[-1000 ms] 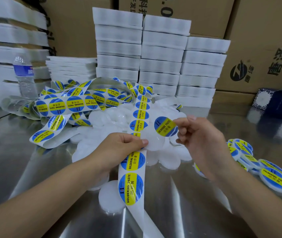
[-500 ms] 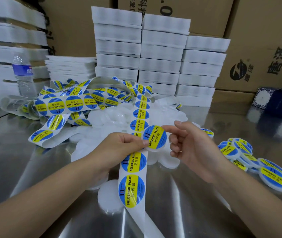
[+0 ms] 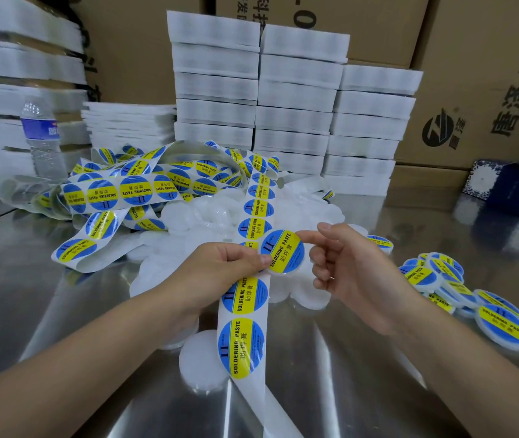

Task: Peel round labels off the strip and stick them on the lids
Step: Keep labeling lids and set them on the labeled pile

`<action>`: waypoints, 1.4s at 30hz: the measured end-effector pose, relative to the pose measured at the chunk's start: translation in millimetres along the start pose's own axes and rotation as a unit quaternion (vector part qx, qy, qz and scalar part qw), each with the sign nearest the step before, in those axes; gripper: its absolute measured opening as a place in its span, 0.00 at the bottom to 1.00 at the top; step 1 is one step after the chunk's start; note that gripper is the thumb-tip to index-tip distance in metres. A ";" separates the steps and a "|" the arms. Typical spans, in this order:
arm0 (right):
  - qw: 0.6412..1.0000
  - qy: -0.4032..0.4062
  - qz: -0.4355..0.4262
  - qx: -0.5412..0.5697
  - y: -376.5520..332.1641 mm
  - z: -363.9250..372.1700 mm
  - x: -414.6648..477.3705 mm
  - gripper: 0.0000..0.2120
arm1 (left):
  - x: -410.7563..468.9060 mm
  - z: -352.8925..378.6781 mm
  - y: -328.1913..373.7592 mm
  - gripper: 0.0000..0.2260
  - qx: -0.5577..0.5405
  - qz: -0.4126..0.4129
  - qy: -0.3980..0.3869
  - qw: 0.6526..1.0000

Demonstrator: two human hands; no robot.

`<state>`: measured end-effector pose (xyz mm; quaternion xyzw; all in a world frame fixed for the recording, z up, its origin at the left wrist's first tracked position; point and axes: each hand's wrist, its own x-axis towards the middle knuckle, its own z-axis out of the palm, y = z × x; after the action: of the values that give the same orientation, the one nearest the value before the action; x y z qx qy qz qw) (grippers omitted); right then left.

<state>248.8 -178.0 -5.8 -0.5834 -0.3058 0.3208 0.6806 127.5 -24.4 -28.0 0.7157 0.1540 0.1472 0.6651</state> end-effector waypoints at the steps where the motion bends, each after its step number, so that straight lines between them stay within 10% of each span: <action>1: 1.000 0.000 -0.001 -0.002 0.2 0.1 -0.1 0.17 | 0.1 0.1 0.2 0.15 -0.001 0.000 0.002 1.000; 28: 0.986 0.148 -0.075 -0.035 -7.1 -9.1 -0.5 0.07 | 2.8 -0.7 0.5 0.08 0.028 0.001 0.035 0.999; 36: 0.963 0.118 -0.109 -0.215 2.4 2.6 -1.1 0.06 | -0.4 0.3 2.6 0.18 0.025 0.015 -0.001 1.000; 42: 0.940 0.046 -0.150 -0.303 18.6 9.9 -2.1 0.22 | -3.3 2.3 3.9 0.18 0.007 0.017 -0.004 1.000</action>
<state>238.2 -171.6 -23.0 -0.7234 -0.4407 0.0799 0.5255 125.6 -28.1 -24.3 0.7238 0.1397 0.1546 0.6578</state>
